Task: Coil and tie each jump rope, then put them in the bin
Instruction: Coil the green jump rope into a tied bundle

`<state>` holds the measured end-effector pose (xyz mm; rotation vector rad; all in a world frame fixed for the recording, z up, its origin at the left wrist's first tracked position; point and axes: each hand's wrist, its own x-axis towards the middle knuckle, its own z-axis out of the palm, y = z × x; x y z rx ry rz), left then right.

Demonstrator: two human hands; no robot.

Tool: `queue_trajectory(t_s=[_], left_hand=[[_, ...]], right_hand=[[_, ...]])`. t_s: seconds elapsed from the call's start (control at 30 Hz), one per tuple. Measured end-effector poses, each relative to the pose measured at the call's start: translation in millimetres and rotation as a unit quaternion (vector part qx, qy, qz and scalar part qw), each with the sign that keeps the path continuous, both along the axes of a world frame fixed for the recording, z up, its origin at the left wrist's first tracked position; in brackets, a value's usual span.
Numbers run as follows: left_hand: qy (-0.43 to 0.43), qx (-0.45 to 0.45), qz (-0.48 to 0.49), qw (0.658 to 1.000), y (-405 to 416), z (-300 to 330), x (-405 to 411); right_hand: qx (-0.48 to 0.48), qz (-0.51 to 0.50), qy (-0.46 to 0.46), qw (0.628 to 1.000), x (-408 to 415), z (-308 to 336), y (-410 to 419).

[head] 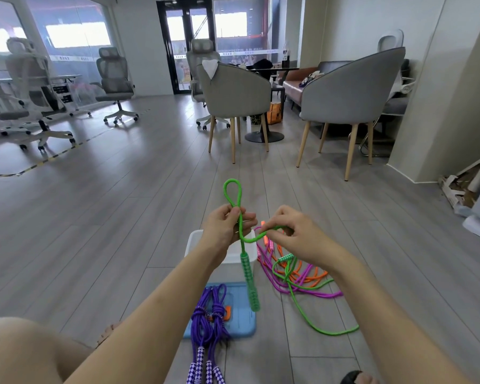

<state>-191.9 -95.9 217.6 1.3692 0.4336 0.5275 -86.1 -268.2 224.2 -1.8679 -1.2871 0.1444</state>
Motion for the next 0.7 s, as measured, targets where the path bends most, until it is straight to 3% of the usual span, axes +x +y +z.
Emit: queue_trajectory(t_s=[0.13, 0.27, 0.37, 0.53, 0.7], left_hand=[[0.051, 0.074, -0.037, 0.995, -14, -3, 1], [0.104, 0.164, -0.047, 0.980, -27, -7, 2], [0.129, 0.231, -0.014, 0.964, -30, -4, 1], [0.098, 0.174, 0.004, 0.980, -20, 6, -1], [0.103, 0.151, -0.026, 0.983, -16, 11, -4]], right_hand=[[-0.022, 0.022, -0.069, 0.997, -7, 1, 7], [-0.014, -0.039, -0.077, 0.996, -14, 0, 8], [-0.007, -0.021, -0.059, 0.998, -15, 1, 6], [-0.022, -0.023, -0.025, 0.999, 7, 3, -7], [-0.001, -0.073, -0.059, 0.996, 25, 1, -17]])
